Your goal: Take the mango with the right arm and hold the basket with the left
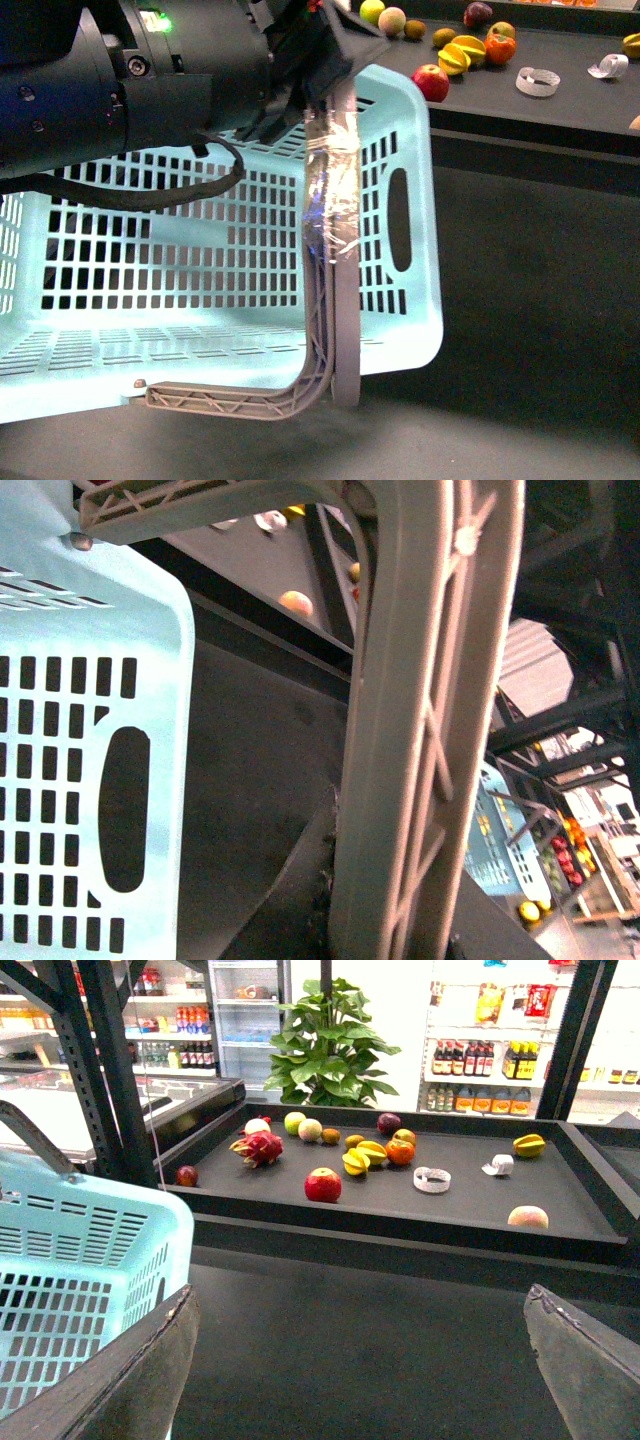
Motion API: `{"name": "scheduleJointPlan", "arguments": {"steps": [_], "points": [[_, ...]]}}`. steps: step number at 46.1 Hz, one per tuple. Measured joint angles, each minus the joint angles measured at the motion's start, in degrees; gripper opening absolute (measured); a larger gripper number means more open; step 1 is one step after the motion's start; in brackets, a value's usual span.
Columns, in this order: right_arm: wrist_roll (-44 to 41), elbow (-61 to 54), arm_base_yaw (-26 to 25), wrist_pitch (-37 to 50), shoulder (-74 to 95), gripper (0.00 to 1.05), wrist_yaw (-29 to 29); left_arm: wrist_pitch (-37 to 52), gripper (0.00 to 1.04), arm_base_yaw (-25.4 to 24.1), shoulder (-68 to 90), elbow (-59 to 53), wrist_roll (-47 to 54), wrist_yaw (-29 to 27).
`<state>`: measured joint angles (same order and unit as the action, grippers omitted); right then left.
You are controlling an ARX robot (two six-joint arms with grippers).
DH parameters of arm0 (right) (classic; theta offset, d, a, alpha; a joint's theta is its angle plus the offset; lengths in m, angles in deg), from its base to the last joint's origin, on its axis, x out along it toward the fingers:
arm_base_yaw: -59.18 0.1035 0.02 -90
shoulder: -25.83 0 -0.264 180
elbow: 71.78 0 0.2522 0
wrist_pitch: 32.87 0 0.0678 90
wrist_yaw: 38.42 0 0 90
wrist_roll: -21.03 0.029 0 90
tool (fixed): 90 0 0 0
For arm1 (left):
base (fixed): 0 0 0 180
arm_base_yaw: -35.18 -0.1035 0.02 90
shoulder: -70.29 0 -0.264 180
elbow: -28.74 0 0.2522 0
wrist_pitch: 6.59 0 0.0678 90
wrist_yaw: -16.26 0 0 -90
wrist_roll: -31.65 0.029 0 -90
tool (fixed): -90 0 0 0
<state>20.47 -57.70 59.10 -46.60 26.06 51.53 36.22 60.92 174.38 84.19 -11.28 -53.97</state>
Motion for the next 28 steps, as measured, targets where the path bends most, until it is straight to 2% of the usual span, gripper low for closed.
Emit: {"name": "scheduleJointPlan", "arguments": {"steps": [12,28], "points": [[0.0,0.0,0.0,0.0,0.0,0.97,0.0,5.2,0.10,4.3,-2.3,-0.7,0.4,0.4],[0.0,0.0,0.0,0.0,0.0,0.97,0.0,10.4,0.10,7.1,-1.2,-0.5,-1.8,1.5]]}}
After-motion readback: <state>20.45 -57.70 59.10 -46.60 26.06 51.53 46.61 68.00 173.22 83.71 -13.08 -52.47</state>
